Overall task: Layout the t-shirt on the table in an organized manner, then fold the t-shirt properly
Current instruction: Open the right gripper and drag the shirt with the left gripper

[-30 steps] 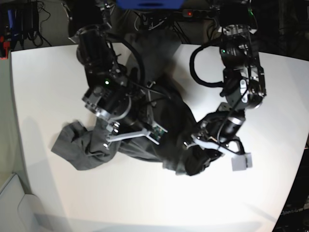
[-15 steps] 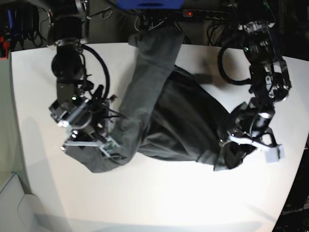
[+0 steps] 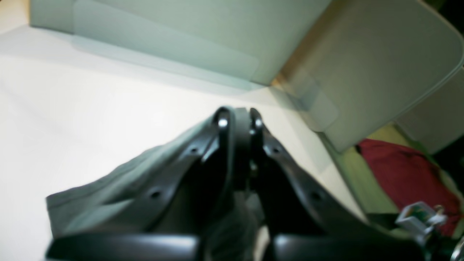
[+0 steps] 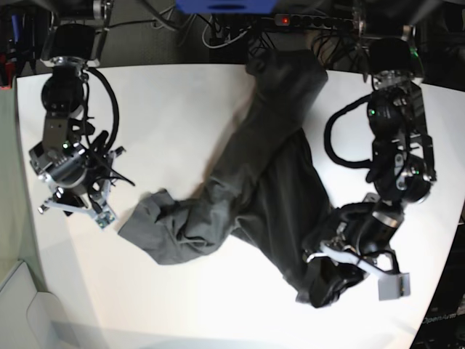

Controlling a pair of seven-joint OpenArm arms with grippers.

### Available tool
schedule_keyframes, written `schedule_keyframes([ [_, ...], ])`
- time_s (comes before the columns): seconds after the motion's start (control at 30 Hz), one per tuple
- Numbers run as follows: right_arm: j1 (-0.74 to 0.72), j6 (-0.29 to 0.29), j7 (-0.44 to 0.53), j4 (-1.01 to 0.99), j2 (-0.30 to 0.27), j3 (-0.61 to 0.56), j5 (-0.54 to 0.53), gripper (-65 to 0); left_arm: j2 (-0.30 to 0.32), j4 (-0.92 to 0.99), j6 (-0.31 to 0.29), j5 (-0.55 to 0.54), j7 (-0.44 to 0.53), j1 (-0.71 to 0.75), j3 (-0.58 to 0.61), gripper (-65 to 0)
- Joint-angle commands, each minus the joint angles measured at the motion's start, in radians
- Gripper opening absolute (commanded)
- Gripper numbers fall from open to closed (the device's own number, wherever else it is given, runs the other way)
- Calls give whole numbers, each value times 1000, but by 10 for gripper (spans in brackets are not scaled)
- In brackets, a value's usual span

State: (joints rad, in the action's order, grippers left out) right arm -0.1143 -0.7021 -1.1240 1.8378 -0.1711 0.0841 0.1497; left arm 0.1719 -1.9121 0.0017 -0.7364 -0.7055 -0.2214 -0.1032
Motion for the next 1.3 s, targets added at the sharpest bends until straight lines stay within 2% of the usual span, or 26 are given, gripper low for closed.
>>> schedule_keyframes([
  [0.0,-5,4,9,12,-8,4,-2,-357,-5,-17,-6,-10,33,-39,-3,-647],
  [0.13,20,4,11,12,-6,4,-2,-357,-28,-17,-6,-12,34,-97,3,-647],
  [0.27,37,4,9,12,-5,10,-2,-357,-79,-17,-6,-12,34,-166,4,-647],
  [0.43,49,4,9,10,0,10,-2,-357,-91,-7,-6,-12,34,-260,44,-647],
  [0.7,51,4,3,10,8,12,-2,-357,-30,-5,-12,-1,30,-361,208,-647],
  [0.9,46,4,5,10,38,12,-2,-357,1,-8,-10,1,24,-395,210,-647],
  [1.0,44,4,5,12,52,12,-2,-357,36,-10,-9,1,33,-399,194,-647],
  [1.27,43,4,11,10,75,9,-2,-357,45,4,-6,1,24,-388,-37,-647],
])
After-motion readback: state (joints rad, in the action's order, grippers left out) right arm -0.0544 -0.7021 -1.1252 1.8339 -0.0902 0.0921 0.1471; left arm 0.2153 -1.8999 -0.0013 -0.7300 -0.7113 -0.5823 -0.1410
